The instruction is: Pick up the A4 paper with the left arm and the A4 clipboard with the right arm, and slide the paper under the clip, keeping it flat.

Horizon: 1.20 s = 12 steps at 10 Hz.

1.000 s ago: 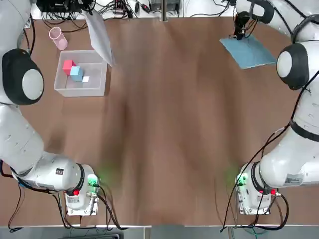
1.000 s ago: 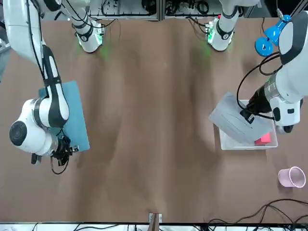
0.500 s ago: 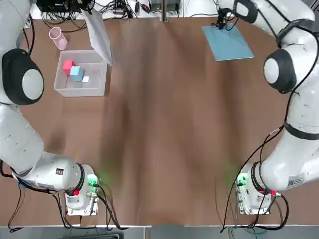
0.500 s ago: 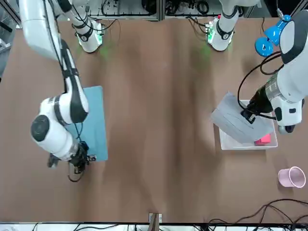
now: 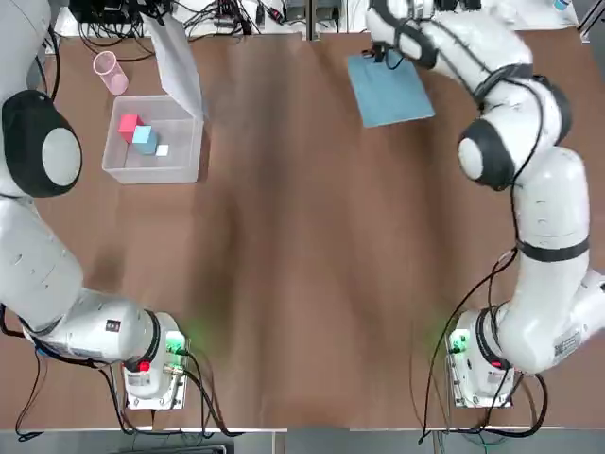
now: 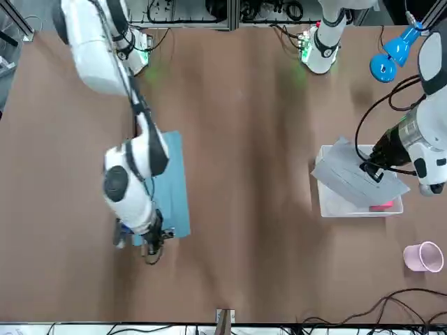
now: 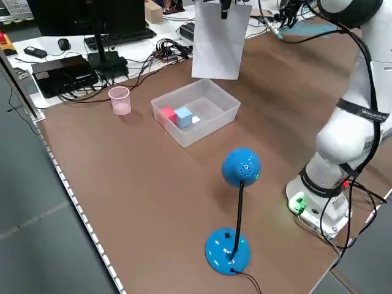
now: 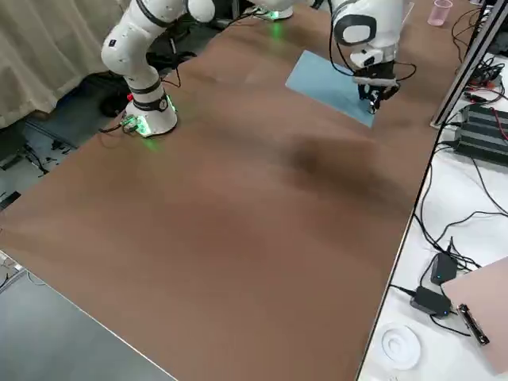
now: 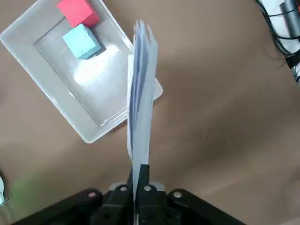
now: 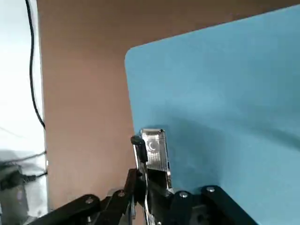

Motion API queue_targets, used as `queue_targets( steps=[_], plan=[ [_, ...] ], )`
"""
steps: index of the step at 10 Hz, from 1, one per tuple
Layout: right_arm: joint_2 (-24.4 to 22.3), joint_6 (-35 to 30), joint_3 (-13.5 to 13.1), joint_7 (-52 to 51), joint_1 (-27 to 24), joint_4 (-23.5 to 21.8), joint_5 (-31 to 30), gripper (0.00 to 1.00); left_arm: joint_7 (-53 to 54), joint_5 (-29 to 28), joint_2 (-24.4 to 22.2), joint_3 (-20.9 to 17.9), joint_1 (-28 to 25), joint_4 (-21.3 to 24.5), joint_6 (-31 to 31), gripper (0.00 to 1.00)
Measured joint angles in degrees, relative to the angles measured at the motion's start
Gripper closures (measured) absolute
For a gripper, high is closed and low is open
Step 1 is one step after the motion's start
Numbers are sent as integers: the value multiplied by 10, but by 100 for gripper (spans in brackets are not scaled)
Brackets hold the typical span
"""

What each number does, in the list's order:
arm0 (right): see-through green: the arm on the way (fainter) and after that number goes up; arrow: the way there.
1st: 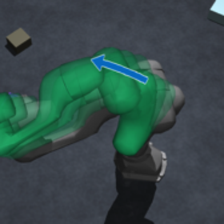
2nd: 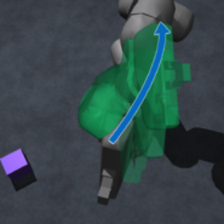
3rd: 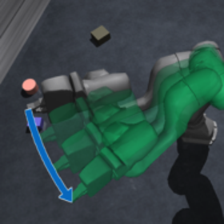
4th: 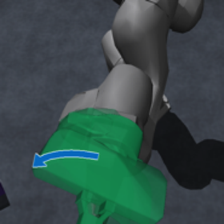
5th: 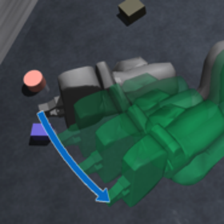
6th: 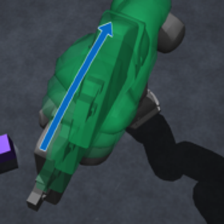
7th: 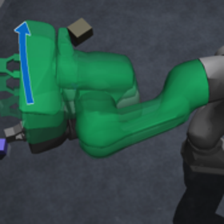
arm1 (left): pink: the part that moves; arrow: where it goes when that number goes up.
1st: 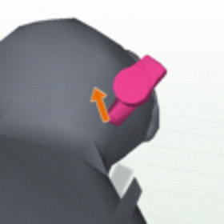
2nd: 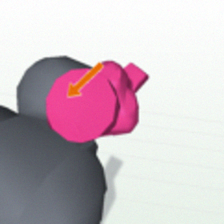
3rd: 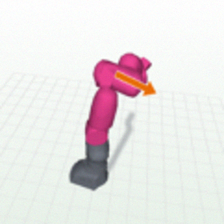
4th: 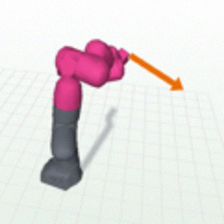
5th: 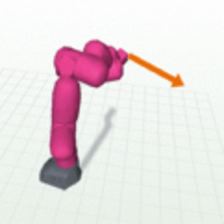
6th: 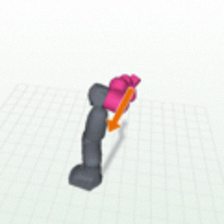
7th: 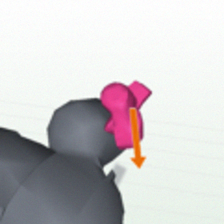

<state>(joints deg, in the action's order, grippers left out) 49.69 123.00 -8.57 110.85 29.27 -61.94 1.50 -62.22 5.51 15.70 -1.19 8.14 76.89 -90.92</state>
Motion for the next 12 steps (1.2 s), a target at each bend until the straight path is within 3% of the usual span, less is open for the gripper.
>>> queue_targets(
  steps=[2,5,12],
  plan=[
    [26,23,-34,59,75,10,0,96,-20,2,0,1,2,0,0,99],
    [63,90,-38,141,136,13,0,95,-31,5,5,10,18,2,1,99],
    [120,175,-42,204,150,19,-1,93,-30,5,19,14,30,3,1,99]
  ],
)
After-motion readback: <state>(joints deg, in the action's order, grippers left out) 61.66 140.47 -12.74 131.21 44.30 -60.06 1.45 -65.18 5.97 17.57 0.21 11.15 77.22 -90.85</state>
